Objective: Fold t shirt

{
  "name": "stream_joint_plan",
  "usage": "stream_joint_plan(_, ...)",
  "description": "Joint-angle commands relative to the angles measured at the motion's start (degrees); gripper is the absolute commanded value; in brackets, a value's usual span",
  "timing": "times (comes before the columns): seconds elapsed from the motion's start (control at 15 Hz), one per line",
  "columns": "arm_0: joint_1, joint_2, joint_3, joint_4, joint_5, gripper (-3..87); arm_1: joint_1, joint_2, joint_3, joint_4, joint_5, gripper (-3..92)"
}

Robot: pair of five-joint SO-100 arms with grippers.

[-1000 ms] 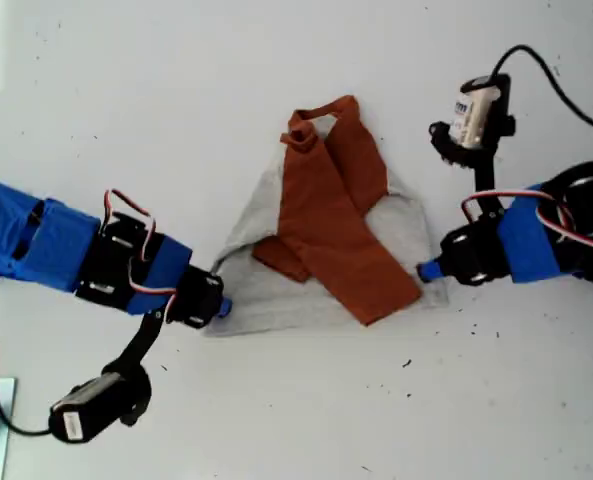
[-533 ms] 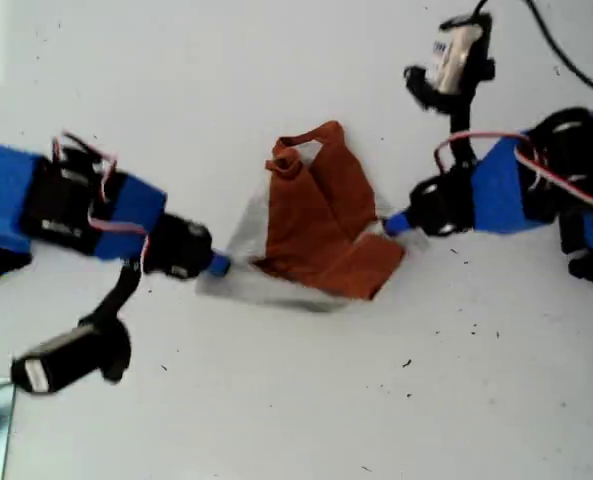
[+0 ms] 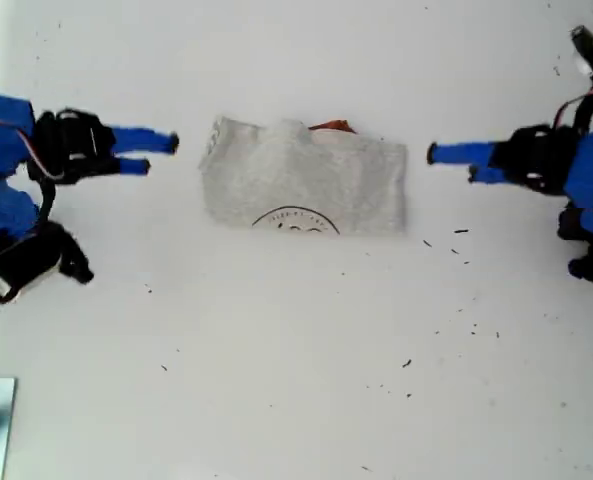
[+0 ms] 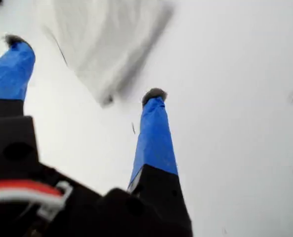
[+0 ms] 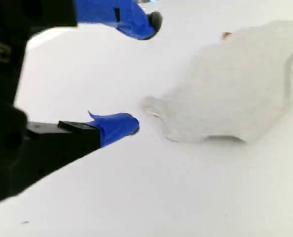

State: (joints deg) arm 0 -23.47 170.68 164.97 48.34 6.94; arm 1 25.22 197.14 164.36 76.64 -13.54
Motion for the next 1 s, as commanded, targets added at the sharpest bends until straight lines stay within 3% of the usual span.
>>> stream_joint_plan(0.0, 14.41, 14.15, 11.07, -3.52, -9.40, 20.4, -9.58, 3.60, 5.54, 0.18, 3.52, 41.7)
stream_joint_plan(0.07, 19.95, 23.99, 17.93, -3.52, -14.59, 16.3, -11.87, 3.60, 8.17, 0.35, 4.22, 38.8)
stream_joint_plan(0.13, 23.55, 35.42, 21.01, 4.39, -20.30, 10.7, -13.45, 3.60, 10.63, 0.70, 4.48, 31.6)
stream_joint_plan(0.27, 25.40, 35.77, 21.18, 9.14, -18.72, 5.1, -15.38, 3.34, 13.18, 1.05, 2.90, 7.1)
stream_joint_plan(0.33, 25.40, 35.77, 21.09, 10.46, -18.19, 2.7, -14.94, 3.52, 13.18, 0.97, 4.39, 3.7)
stream_joint_plan(0.47, 27.42, 35.68, 21.09, 10.46, -5.89, 11.6, -14.24, 3.52, 13.18, 0.97, -2.90, 3.8)
stream_joint_plan(0.53, 27.69, 35.77, 21.09, 10.28, 3.34, 11.6, -13.62, 3.52, 13.18, 0.97, -14.33, 3.8)
stream_joint_plan(0.6, 28.04, 35.77, 21.09, 10.20, 4.04, 11.6, -13.71, 3.52, 13.18, 0.97, -32.43, 3.9)
stream_joint_plan(0.93, 28.12, 35.77, 21.09, 10.20, 3.78, 11.5, -13.62, 3.60, 13.10, 1.32, -34.28, 3.8)
